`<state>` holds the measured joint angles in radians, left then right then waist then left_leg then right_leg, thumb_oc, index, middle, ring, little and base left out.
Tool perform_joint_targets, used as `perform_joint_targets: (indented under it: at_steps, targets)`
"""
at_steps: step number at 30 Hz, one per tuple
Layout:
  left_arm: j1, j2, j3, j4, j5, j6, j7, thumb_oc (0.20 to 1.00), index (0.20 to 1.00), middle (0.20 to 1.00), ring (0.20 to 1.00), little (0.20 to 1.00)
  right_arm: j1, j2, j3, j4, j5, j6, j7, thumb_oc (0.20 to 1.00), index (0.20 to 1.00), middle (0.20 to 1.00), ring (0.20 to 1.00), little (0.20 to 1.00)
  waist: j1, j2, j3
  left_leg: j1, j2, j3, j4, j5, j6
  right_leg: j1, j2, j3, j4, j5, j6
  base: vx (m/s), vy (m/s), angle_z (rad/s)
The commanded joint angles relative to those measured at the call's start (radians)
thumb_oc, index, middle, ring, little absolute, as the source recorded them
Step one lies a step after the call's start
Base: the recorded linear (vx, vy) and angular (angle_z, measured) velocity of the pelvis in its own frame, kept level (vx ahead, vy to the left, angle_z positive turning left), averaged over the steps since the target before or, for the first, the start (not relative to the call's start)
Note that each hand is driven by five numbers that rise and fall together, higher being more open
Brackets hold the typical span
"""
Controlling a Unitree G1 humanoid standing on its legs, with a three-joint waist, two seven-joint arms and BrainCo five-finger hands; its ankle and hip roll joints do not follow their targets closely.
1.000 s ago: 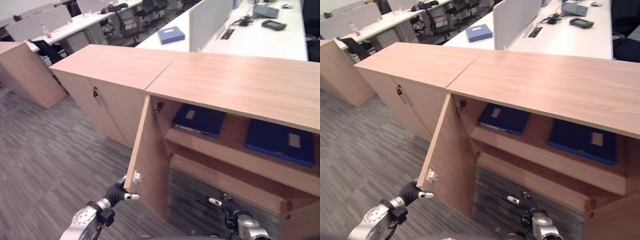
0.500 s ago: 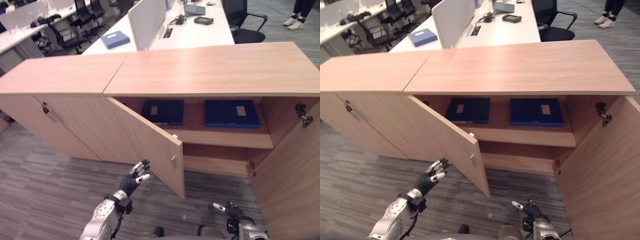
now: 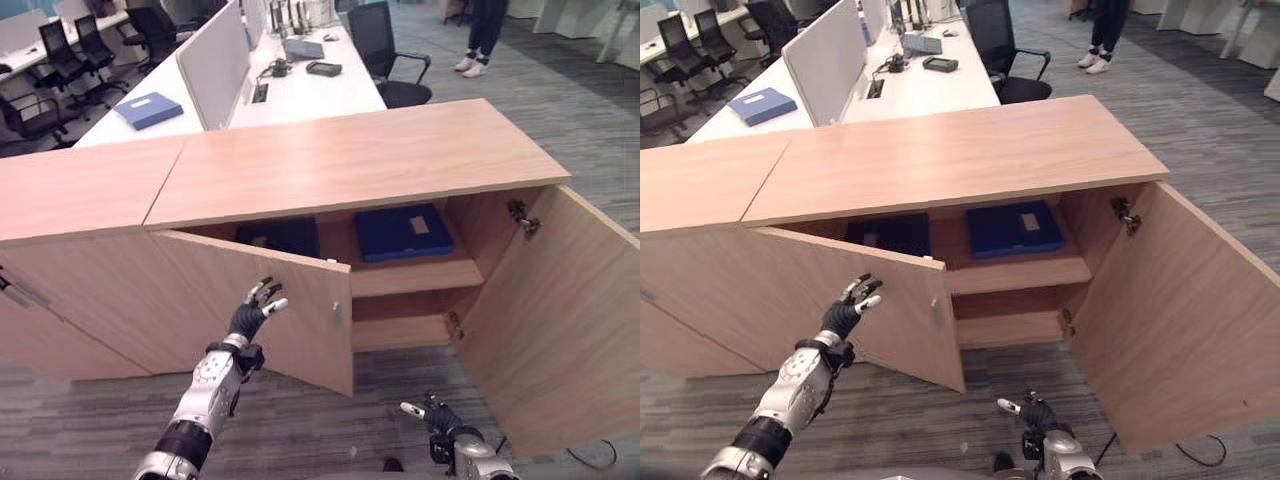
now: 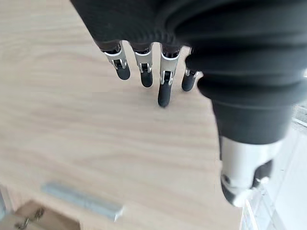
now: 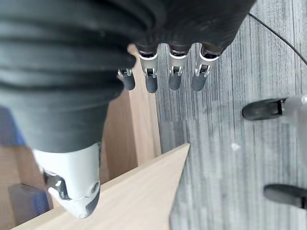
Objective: Put the empty folder in the office cabinet
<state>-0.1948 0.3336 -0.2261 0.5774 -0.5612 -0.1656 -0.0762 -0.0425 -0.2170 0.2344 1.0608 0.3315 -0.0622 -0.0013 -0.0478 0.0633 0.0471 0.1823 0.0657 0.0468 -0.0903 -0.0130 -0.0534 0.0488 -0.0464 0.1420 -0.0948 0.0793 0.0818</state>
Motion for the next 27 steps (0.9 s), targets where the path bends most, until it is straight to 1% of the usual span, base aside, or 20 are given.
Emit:
perform_joint_targets:
  at_steps: [1, 6, 8, 10, 13, 19, 20, 23, 24, 27]
  targets:
    - [-0.111, 0.041, 0.016, 0.018, 0.028, -0.087, 0.020, 1.000, 1.000, 1.000, 1.000, 1.000, -0.006, 0.022, 0.005, 0.026, -0.006, -0.020, 0.008, 1.000, 1.000, 1.000, 1.000, 1.000, -0.016, -0.045, -0.045, -0.026, 0.016, 0.000, 0.003, -0.039, -0.036, 0.053, -0.091, -0.014, 0.019, -0.085, 0.108, 0.05, 0.061, -0.36]
    - [-0.222, 0.083, 0.016, 0.123, 0.031, -0.085, 0.038, 1.000, 1.000, 1.000, 1.000, 1.000, 0.002, 0.024, 0.008, 0.037, -0.004, -0.020, 0.017, 1.000, 1.000, 1.000, 1.000, 1.000, -0.047, -0.052, -0.053, -0.007, 0.012, 0.045, 0.003, -0.051, -0.029, 0.036, -0.093, 0.008, 0.032, -0.077, 0.124, 0.04, 0.054, -0.37]
    - [-0.280, 0.105, 0.015, 0.193, 0.033, -0.084, 0.044, 1.000, 1.000, 1.000, 1.000, 1.000, 0.005, 0.024, 0.012, 0.035, -0.003, -0.023, 0.021, 1.000, 1.000, 1.000, 1.000, 1.000, -0.064, -0.057, -0.055, 0.000, 0.010, 0.070, 0.003, -0.057, -0.027, 0.026, -0.094, 0.020, 0.040, -0.074, 0.134, 0.05, 0.066, -0.30]
    - [-0.376, 0.118, 0.022, 0.315, 0.012, -0.076, 0.048, 1.000, 1.000, 1.000, 1.000, 1.000, 0.007, 0.016, 0.015, 0.041, -0.004, -0.026, 0.024, 1.000, 1.000, 1.000, 1.000, 1.000, -0.096, -0.061, -0.058, 0.015, 0.005, 0.106, 0.003, -0.069, -0.021, 0.008, -0.098, 0.047, 0.050, -0.069, 0.150, 0.07, 0.087, -0.33]
    - [-0.418, 0.127, 0.025, 0.357, 0.002, -0.074, 0.050, 1.000, 1.000, 1.000, 1.000, 1.000, 0.003, 0.013, 0.014, 0.042, -0.003, -0.025, 0.024, 1.000, 1.000, 1.000, 1.000, 1.000, -0.104, -0.062, -0.056, 0.018, 0.002, 0.120, 0.003, -0.072, -0.019, -0.001, -0.101, 0.061, 0.055, -0.065, 0.157, 0.03, 0.047, -0.33]
    - [-0.552, 0.200, 0.040, 0.457, -0.009, -0.066, 0.061, 1.000, 1.000, 1.000, 1.000, 1.000, -0.008, 0.005, 0.021, 0.043, 0.006, -0.028, 0.031, 1.000, 1.000, 1.000, 1.000, 1.000, -0.127, -0.068, -0.046, 0.026, -0.005, 0.161, 0.003, -0.083, -0.009, -0.039, -0.099, 0.089, 0.082, -0.048, 0.180, 0.02, 0.051, -0.29]
    - [-0.561, 0.203, 0.045, 0.457, -0.013, -0.069, 0.064, 1.000, 1.000, 1.000, 1.000, 1.000, -0.008, 0.007, 0.019, 0.046, 0.011, -0.028, 0.031, 1.000, 1.000, 1.000, 1.000, 1.000, -0.126, -0.071, -0.044, 0.026, -0.007, 0.162, 0.003, -0.086, -0.009, -0.041, -0.102, 0.084, 0.085, -0.046, 0.180, 0.00, 0.037, -0.40]
    - [-0.502, 0.155, 0.036, 0.376, -0.009, -0.086, 0.069, 1.000, 1.000, 1.000, 1.000, 1.000, -0.008, 0.014, 0.001, 0.060, 0.034, -0.029, 0.029, 1.000, 1.000, 1.000, 1.000, 1.000, -0.113, -0.080, -0.039, 0.025, -0.012, 0.148, 0.003, -0.089, -0.005, -0.032, -0.118, 0.052, 0.088, -0.047, 0.180, -0.02, 0.031, -0.12]
    - [-0.438, 0.116, 0.008, 0.292, 0.023, -0.097, 0.070, 1.000, 1.000, 1.000, 1.000, 1.000, -0.015, 0.018, -0.011, 0.067, 0.040, -0.028, 0.025, 1.000, 1.000, 1.000, 1.000, 1.000, -0.099, -0.084, -0.034, 0.022, -0.015, 0.137, 0.003, -0.090, -0.002, -0.029, -0.127, 0.038, 0.088, -0.049, 0.180, -0.03, 0.026, 0.19]
    - [-0.284, 0.056, -0.040, 0.123, 0.092, -0.097, 0.059, 1.000, 1.000, 1.000, 1.000, 1.000, -0.018, 0.024, -0.038, 0.067, 0.048, -0.024, 0.020, 1.000, 1.000, 1.000, 1.000, 1.000, -0.071, -0.088, -0.027, 0.016, -0.022, 0.116, 0.003, -0.092, 0.007, -0.022, -0.142, 0.012, 0.088, -0.047, 0.180, -0.04, 0.020, 0.27]
